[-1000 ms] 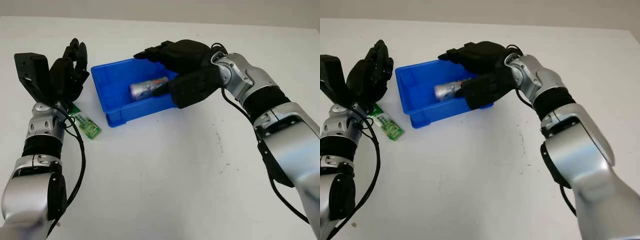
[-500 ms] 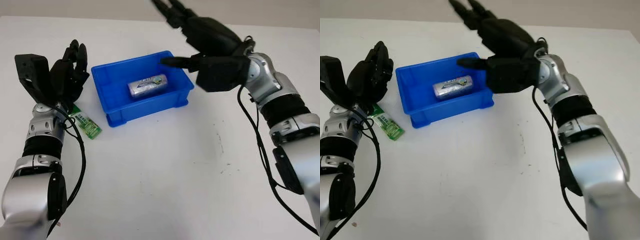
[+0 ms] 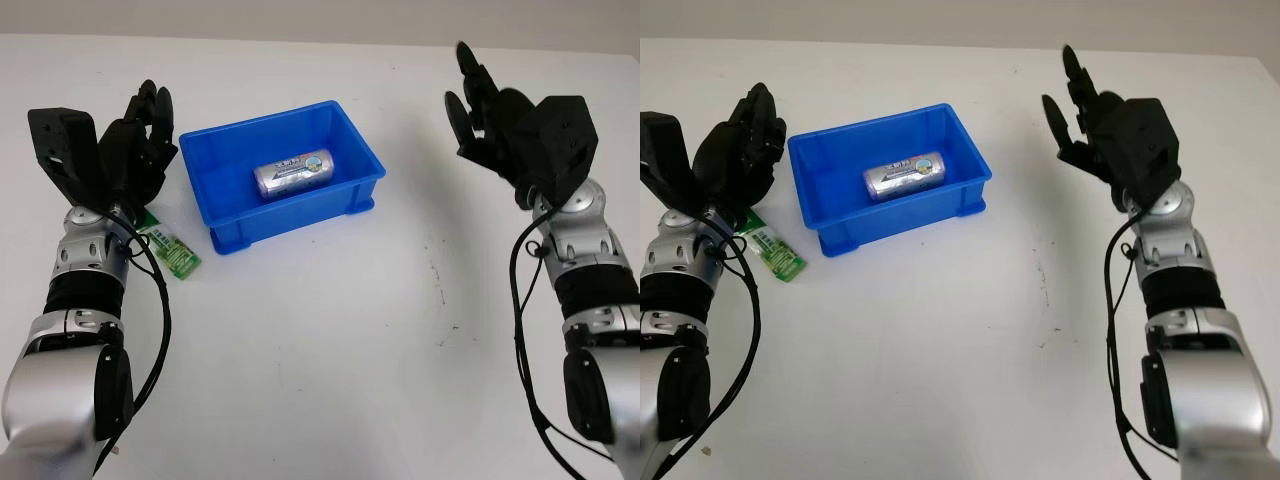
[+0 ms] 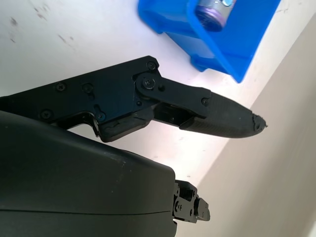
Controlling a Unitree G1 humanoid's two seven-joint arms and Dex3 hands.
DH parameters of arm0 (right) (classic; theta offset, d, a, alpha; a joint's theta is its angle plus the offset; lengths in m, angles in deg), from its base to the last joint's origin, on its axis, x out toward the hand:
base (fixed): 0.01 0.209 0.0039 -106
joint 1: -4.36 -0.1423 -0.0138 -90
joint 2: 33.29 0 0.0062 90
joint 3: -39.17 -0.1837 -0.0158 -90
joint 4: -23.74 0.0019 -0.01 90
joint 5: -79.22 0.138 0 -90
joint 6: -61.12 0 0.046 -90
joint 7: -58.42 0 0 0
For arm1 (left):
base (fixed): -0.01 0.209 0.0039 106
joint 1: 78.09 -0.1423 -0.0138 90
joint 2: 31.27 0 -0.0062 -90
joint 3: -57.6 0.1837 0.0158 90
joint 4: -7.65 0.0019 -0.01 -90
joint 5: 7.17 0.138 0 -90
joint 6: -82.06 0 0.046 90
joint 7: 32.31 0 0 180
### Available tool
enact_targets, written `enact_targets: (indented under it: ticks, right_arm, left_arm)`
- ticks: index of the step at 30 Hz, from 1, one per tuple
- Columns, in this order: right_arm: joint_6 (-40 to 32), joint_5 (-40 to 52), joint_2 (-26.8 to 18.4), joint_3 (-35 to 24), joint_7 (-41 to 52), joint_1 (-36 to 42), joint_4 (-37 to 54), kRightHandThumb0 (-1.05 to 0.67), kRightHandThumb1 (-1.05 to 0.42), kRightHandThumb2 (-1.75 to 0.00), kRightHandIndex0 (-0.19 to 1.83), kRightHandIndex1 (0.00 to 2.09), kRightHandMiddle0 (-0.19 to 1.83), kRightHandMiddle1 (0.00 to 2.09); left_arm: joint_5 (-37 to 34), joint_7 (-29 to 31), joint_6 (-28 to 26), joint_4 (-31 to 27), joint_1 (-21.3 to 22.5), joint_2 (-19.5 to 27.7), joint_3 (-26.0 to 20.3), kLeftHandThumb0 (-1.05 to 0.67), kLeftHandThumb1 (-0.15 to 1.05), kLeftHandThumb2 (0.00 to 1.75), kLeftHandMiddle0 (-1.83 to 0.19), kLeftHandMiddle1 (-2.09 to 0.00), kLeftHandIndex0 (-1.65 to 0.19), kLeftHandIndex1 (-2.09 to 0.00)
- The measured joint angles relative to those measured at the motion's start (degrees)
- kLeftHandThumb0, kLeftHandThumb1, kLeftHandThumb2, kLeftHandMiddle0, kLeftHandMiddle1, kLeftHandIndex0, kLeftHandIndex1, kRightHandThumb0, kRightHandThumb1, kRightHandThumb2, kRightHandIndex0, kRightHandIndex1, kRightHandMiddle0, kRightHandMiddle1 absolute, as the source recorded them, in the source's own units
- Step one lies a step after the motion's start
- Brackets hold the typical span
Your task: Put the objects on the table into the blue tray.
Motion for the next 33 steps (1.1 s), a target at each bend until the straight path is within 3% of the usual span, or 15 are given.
enact_targets:
  ticks: [9, 18, 25, 31, 33]
  right_arm:
    - [-7.45, 3.78, 4.09, -3.53, -4.29, 3.06, 4.03, -0.71, -1.05, -0.83, -0.19, 0.00, -0.19, 0.00]
    - [-6.93, 4.15, 5.66, -4.04, -3.90, 2.93, 4.03, -0.74, -1.05, -0.85, -0.19, 0.00, -0.19, 0.00]
    - [-6.54, 4.03, 5.71, -4.03, -3.03, 2.77, 4.01, -0.75, -1.05, -0.84, -0.19, 0.00, -0.19, 0.00]
    - [-6.16, 4.33, 6.18, -4.06, -1.76, 2.25, 3.29, -0.75, -1.05, -0.84, -0.19, 0.00, -0.19, 0.00]
    - [-6.16, 4.33, 6.57, -4.01, -1.43, 2.15, 3.19, -0.74, -1.05, -0.84, -0.19, 0.00, -0.19, 0.00]
  left_arm:
    - [0.14, 0.06, -0.01, 0.42, 0.03, 0.05, 0.06, -0.70, 1.05, 0.65, 0.13, -0.05, 0.15, -0.05]
    - [-0.50, 1.05, -0.78, -1.04, -0.41, 0.64, -0.40, -0.72, 1.05, 0.59, 0.12, -0.06, 0.13, -0.06]
    - [-1.44, 5.68, -0.80, -15.23, -7.07, 6.44, -1.84, -0.79, 1.05, 0.55, 0.09, -0.06, 0.10, -0.07]
    - [-1.14, 12.77, -1.93, -29.80, -14.37, 15.97, -2.28, -0.78, 1.05, 0.53, 0.08, -0.06, 0.09, -0.07]
    - [-0.83, 15.72, -3.14, -33.99, -16.21, 19.75, -2.28, -0.73, 1.05, 0.45, 0.04, -0.07, 0.04, -0.08]
